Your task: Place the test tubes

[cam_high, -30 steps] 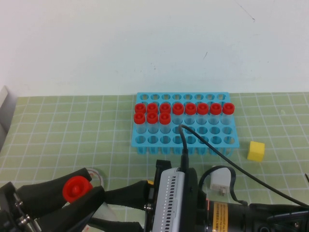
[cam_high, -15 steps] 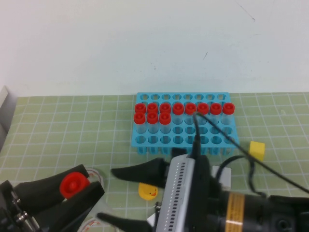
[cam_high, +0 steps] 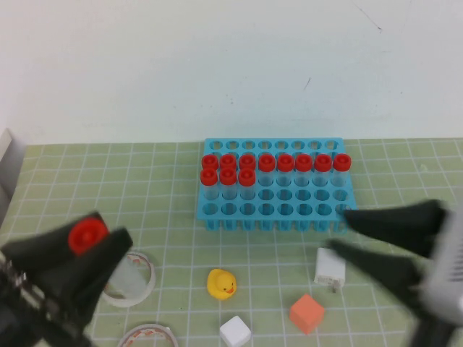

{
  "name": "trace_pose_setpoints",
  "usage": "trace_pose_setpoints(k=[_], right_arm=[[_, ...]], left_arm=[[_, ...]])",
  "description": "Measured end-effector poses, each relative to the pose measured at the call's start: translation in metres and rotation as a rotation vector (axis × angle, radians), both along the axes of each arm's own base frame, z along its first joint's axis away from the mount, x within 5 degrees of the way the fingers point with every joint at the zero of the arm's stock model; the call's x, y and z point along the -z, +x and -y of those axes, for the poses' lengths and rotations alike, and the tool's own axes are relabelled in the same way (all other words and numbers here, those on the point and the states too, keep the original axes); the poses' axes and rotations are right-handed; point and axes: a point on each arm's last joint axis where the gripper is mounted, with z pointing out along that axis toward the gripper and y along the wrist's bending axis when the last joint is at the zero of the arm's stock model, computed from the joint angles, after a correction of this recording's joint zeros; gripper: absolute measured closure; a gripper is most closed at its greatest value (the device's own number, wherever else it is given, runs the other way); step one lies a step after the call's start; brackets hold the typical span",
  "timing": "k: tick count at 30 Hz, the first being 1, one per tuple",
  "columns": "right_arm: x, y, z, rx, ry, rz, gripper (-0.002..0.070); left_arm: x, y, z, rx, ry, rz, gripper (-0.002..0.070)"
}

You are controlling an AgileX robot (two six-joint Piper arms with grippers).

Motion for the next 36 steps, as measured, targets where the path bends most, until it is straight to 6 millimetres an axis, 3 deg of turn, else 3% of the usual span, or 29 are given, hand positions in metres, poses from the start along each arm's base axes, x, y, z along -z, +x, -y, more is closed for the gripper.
trace_pose_setpoints(k=[3,5,9,13,19,24,30,36], right_arm=[[-0.006,-0.009,0.028,0.087,-0.059,-0.018,0.0587],[-0.01,-0.016,0.044,0.126,-0.084,-0.019,0.0636],[-0.008,-0.03,0.072,0.175,-0.095,-0.021,0.0665],[0.007,-0.039,0.087,0.189,-0.103,-0.03,0.0671],[0.037,-0.051,0.101,0.192,-0.091,-0.12,0.0671],[0.049,-0.058,0.114,0.218,-0.1,-0.157,0.0671],[0.063,-0.062,0.12,0.225,-0.113,-0.167,0.0671],[0.066,-0.061,0.121,0.232,-0.132,-0.154,0.0673]], left_arm=[[-0.013,0.012,0.002,-0.01,0.002,0.001,0.0419],[-0.021,0.024,0.007,0.004,0.001,-0.002,0.0419],[-0.03,0.053,0.021,0.077,-0.001,-0.002,0.0419],[-0.032,0.08,0.035,0.157,-0.009,0.01,0.0419],[-0.021,0.129,0.053,0.226,-0.027,-0.044,0.0419],[-0.011,0.17,0.073,0.282,-0.021,-0.06,0.0419],[0.014,0.215,0.101,0.339,0.082,-0.036,0.0419],[0.045,0.249,0.114,0.345,0.17,-0.001,0.0419]])
